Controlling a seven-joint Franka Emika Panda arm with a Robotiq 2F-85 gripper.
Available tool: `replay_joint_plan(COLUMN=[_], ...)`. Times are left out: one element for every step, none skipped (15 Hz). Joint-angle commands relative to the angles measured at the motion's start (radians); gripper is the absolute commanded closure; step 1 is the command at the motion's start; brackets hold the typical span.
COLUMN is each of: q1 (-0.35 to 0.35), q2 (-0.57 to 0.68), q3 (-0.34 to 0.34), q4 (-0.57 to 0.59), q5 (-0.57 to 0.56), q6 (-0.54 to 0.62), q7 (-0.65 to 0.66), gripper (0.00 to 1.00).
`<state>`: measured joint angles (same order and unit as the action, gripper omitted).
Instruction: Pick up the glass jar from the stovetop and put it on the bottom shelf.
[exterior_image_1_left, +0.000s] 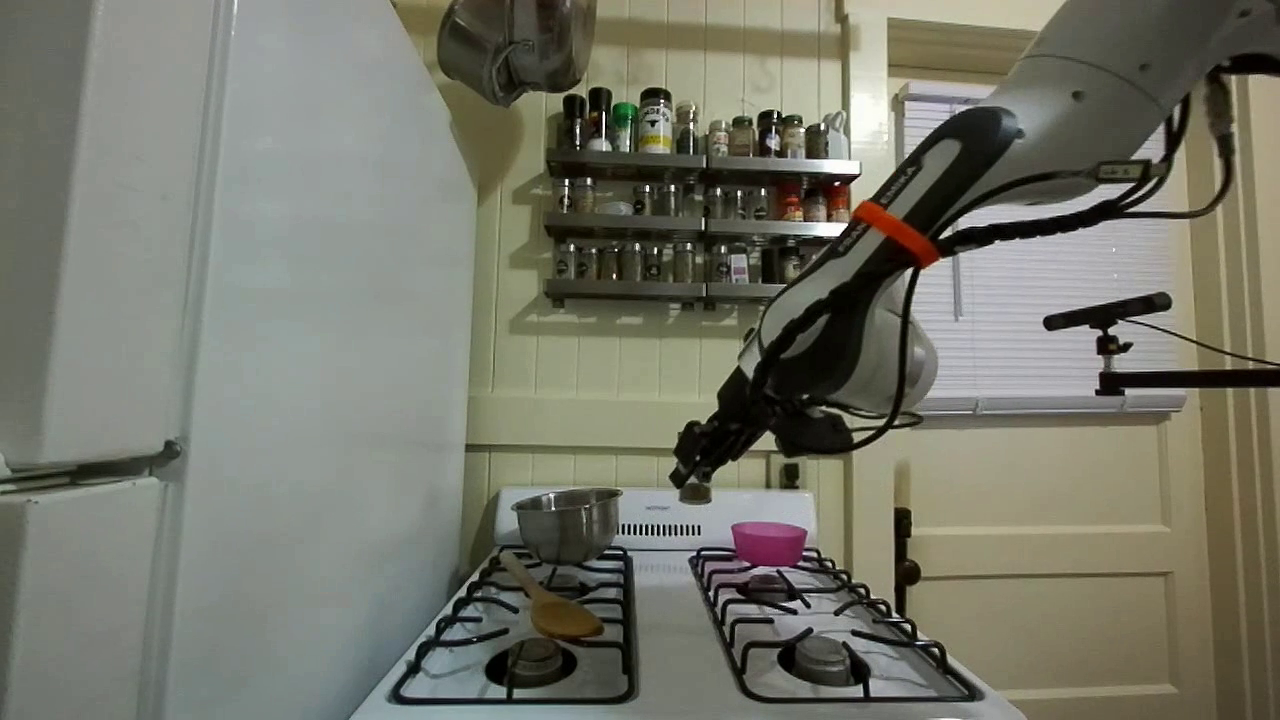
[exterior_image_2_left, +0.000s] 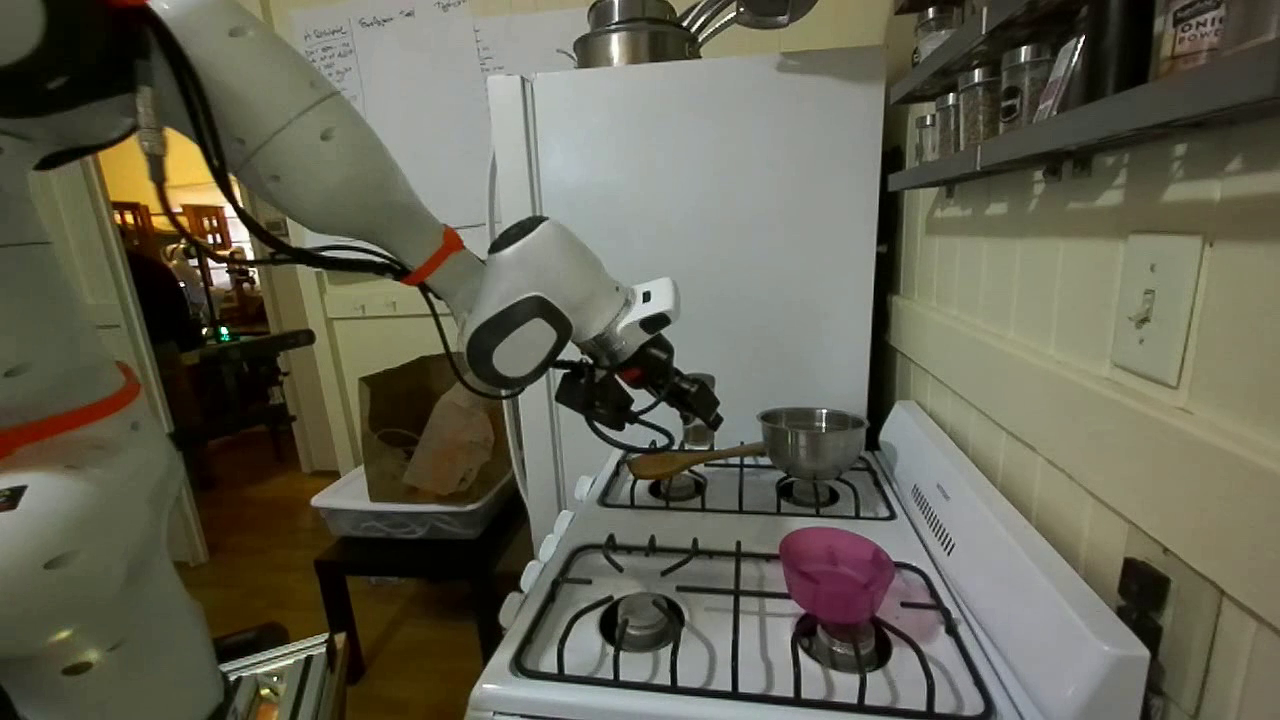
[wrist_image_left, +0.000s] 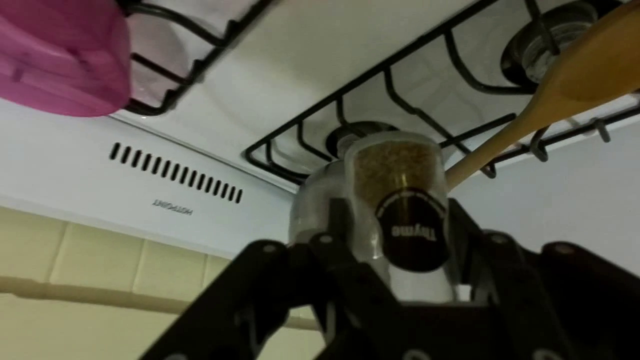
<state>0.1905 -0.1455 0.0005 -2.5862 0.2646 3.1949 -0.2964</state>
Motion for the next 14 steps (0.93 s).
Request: replay_joint_plan(q1=[-0.226,-0.281,-0.329,-0.353,-0.336,-0.349,-0.374,-0.379,-0.325,-0.329,-0.324,-0.318,-0.315,-0.314], q2=[-0.232,-0.289,-0.346,-0.398,-0.446,-0.491,-0.527,-0.554,-0.483,-0.507,-0.519,-0.516,-0.509,-0.498], q3=[0.104,0.132,0.159,0.171,0.137,0.14,0.146,0.135,0.106,0.103,0.099,0.096,0.095,0.094], q4=[-0.045,-0.033,-0.019,-0.001,0.018,0.045,0.074,0.103,0.076,0.091,0.089,0.084,0.08,0.077], q5=[-0.141,-0.176,-0.205,-0.214,-0.269,-0.286,-0.316,-0.327,-0.316,-0.322,-0.321,-0.32,-0.32,-0.32], q6=[-0.212,-0.278,-0.343,-0.403,-0.459,-0.519,-0.566,-0.607,-0.524,-0.547,-0.547,-0.547,-0.547,-0.545], q7=[0.117,0.157,0.196,0.218,0.272,0.297,0.341,0.365,0.319,0.327,0.325,0.324,0.324,0.324], gripper=[0.77,0.77,0.77,0.77,0.77,0.77,0.77,0.77,0.77,0.52,0.52,0.52,0.52,0.52])
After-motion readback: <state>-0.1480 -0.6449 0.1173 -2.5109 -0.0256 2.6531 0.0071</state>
